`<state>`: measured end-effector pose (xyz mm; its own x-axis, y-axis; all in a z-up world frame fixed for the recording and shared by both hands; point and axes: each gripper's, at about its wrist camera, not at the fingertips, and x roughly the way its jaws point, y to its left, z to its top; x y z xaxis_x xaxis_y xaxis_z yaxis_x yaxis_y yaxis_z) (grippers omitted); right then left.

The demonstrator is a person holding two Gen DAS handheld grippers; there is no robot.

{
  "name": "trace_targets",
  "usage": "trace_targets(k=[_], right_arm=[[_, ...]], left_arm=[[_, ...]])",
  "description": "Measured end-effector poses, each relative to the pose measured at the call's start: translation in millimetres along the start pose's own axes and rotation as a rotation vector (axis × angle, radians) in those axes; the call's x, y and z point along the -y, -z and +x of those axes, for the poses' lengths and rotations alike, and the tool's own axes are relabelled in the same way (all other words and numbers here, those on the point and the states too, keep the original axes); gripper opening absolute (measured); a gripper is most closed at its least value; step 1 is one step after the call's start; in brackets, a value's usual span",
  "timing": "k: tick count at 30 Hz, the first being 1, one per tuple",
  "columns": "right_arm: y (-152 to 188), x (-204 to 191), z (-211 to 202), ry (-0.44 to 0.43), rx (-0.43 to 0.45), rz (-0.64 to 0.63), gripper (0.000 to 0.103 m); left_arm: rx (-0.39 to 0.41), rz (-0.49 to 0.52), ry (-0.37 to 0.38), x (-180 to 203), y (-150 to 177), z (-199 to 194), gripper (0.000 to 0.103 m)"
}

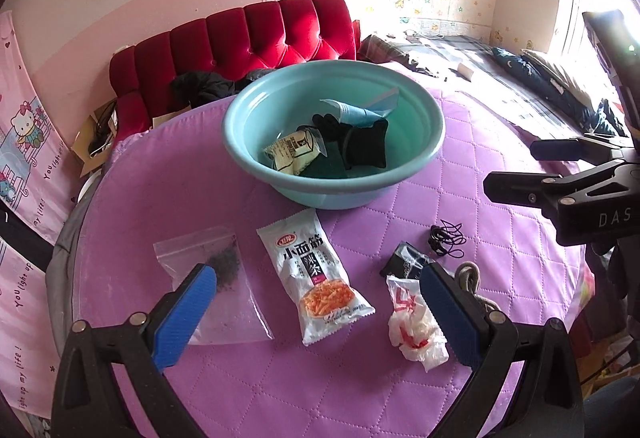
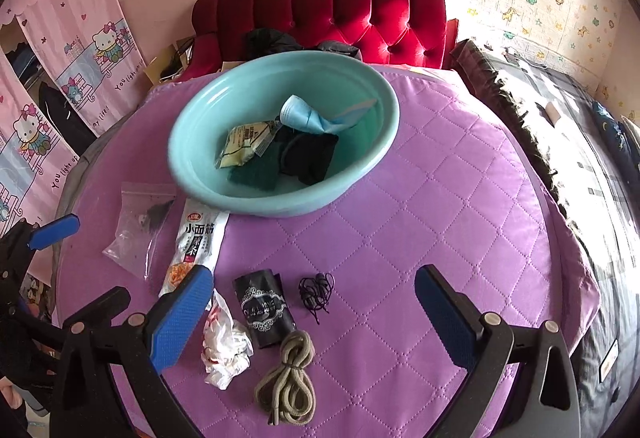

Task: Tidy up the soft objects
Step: 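Withdraw both tools and lower the right tool onto the khaki rope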

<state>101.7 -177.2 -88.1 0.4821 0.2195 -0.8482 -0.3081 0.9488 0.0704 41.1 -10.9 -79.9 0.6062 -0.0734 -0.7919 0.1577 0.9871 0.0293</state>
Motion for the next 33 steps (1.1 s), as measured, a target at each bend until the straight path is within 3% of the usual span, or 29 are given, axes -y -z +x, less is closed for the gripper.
trace_targets(k=[18,22,33], right_arm=[[74,-14,17,0.029,-0.061,-0.034,0.103],[85,-16,30,0.026,-0.106,-0.030,0.103],[102,-13,54,-0.016,-0.207,0.004,0.102]], left_arm=[[-0.046,-0.025,0.006,21,59,2,0.103],[-0.083,-0.053,0.042,25,70,10,0.103],[-0.130,-0.045,0.041,29,82,19,0.103]])
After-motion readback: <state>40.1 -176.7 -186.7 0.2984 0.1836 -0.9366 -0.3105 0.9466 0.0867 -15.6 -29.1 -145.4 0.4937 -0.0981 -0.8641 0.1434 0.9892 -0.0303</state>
